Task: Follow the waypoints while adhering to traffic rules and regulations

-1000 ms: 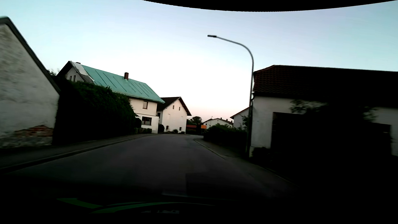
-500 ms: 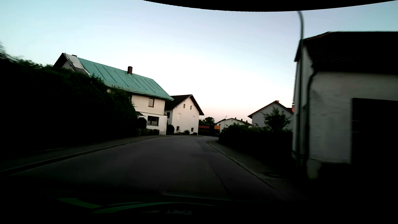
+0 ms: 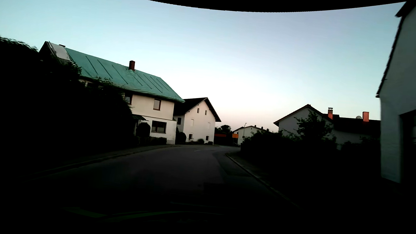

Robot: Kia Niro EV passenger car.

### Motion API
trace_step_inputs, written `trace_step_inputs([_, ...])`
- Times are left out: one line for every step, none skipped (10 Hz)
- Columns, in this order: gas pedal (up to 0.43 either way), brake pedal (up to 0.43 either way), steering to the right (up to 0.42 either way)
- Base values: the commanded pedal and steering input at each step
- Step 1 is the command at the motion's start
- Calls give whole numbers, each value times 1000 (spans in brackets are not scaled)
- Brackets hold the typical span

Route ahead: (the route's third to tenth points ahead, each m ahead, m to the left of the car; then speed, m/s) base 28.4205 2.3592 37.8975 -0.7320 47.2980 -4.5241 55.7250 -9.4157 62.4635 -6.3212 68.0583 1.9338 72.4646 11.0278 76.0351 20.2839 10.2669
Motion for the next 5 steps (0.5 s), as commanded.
trace_step_inputs([79, 0, -11])
trace_step_inputs([67, 0, -10])
trace_step_inputs([59, 0, -10])
trace_step_inputs([39, 0, -9])
trace_step_inputs([28, 0, -9])
